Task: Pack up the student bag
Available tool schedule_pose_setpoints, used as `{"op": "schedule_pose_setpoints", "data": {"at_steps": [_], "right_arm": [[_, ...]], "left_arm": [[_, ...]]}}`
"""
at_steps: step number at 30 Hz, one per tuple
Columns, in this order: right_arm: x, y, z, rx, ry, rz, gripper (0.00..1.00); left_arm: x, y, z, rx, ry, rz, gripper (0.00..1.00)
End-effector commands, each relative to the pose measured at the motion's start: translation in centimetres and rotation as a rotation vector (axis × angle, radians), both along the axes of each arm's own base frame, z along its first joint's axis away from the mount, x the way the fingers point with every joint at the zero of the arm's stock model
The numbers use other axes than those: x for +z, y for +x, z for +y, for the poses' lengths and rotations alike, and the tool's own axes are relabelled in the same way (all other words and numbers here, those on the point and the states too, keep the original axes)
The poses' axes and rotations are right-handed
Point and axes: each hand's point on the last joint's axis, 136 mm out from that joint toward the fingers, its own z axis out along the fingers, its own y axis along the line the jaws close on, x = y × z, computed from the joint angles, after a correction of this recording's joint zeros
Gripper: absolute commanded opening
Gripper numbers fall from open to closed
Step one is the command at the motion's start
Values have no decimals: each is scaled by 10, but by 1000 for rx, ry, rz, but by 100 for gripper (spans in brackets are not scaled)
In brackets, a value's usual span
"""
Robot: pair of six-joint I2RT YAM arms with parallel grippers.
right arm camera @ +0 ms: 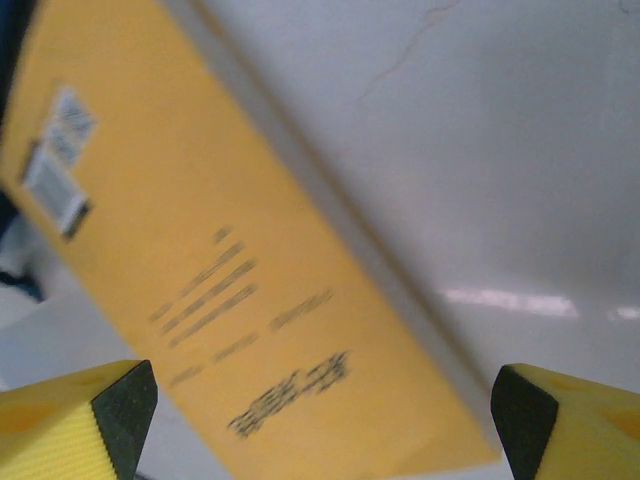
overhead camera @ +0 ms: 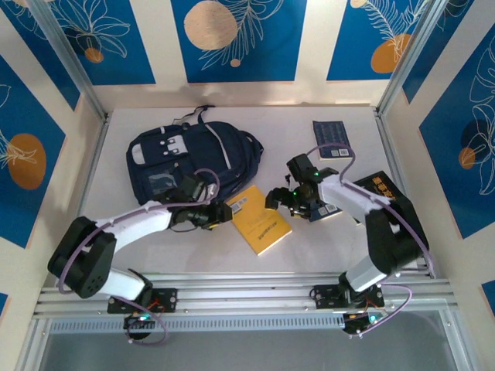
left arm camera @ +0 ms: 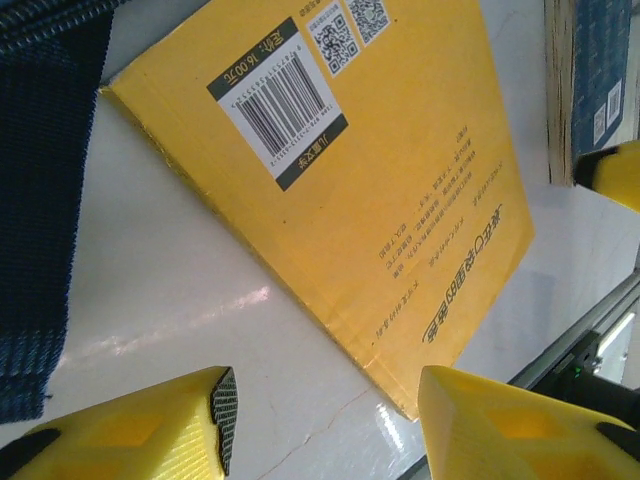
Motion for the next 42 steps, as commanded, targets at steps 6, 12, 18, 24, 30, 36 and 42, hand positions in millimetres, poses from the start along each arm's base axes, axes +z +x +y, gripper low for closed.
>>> {"op": "schedule_pose_setpoints", "data": {"at_steps": [6,12,18,24,30,36,42], "right_arm": [[-18,8,28,119,113,55,83],[-14,-6,48,179,186,70,70],[-13,-23,66,227,246,109,60],[-2,-26,60,198,275,88,56],[17,-37,71,199,433,104,53],[17,-40,70,181,470,115,44],[6,-36,66,146,461,140,30]], "left_arm": [[-16,4,-14,8,-68,29,44],[-32,2,-18,-7,-66,68,42],[-42,-3,-25,-39,-67,101,40],[-45,-8,-28,-63,-59,107,39],[-42,-11,-29,-84,-40,96,38],[-40,-12,-32,-103,-24,92,38],[-44,-17,-35,-123,-11,98,36]]}}
